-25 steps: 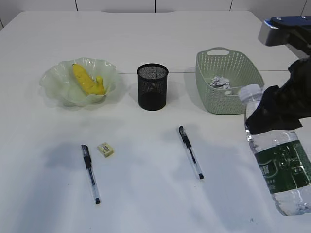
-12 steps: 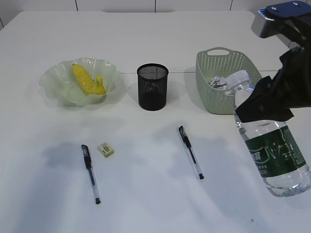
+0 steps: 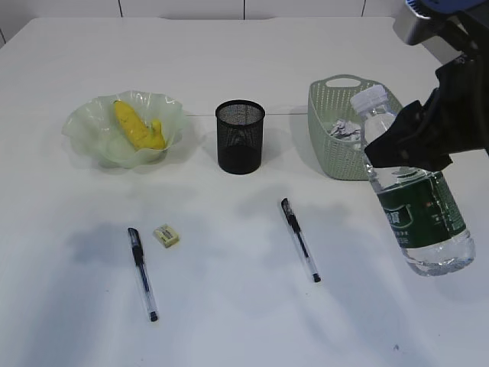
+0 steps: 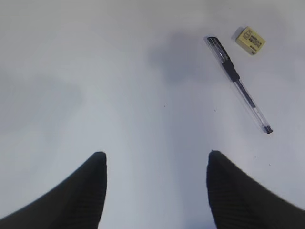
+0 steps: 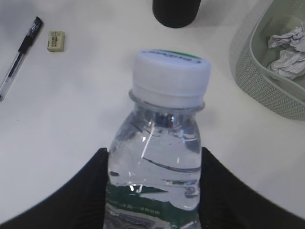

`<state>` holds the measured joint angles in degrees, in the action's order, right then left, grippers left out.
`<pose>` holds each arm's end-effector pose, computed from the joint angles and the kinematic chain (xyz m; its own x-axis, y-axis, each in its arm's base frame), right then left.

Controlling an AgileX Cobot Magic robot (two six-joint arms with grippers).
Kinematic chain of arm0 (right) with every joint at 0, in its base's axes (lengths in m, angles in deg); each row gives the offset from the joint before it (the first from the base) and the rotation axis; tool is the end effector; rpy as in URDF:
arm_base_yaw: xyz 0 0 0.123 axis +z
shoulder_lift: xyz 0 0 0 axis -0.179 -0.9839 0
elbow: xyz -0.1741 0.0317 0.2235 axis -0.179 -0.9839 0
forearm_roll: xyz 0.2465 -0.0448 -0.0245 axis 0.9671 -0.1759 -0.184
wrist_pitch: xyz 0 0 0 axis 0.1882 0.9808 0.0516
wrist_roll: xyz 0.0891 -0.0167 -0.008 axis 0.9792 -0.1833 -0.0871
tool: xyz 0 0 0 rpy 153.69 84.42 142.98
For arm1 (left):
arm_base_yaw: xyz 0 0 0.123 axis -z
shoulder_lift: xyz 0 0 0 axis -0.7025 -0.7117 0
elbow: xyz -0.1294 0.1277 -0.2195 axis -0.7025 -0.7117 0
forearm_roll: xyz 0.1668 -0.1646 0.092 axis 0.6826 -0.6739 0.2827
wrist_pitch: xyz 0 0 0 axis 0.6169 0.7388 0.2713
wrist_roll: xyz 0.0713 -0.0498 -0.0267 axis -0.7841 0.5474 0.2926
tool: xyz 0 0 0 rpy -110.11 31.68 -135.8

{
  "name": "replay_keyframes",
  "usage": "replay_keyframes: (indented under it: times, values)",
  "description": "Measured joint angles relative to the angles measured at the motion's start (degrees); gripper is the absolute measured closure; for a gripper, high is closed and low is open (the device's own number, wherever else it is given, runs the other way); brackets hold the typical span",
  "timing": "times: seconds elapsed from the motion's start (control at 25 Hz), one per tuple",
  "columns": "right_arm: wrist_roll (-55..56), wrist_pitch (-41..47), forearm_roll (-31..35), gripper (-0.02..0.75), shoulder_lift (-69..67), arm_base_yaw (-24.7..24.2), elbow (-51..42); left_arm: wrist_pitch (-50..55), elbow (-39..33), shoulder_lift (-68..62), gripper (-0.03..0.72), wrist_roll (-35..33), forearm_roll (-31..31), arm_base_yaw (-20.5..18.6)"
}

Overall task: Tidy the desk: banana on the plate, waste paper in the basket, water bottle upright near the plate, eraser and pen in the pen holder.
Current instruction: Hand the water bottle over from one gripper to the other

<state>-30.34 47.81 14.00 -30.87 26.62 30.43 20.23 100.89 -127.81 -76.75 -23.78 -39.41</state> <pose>0.2522 0.0925 0.3089 -0.5973 -0.4915 -0.6337 -0.6067 0.7938 -0.0439 0.2246 -0.0301 0.2949 -0.9061 0.0714 -0.4171 0.1238 0.9873 -0.1000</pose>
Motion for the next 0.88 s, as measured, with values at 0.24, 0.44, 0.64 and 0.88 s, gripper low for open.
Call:
replay_keyframes:
  times: [0.24, 0.44, 0.64, 0.88]
  values:
    - [0.0, -0.4, 0.1, 0.363, 0.0, 0.0, 0.0, 0.0, 0.0, 0.0, 0.228, 0.0, 0.0, 0.0]
    - [0.0, -0.4, 0.1, 0.363, 0.0, 0.0, 0.0, 0.0, 0.0, 0.0, 0.238, 0.0, 0.0, 0.0]
    - [0.0, -0.4, 0.2, 0.363, 0.0, 0.0, 0.0, -0.1, 0.0, 0.0, 0.239, 0.0, 0.0, 0.0]
    - [-0.1, -0.4, 0.4, 0.363, 0.0, 0.0, 0.0, -0.1, 0.0, 0.0, 0.239, 0.0, 0.0, 0.0]
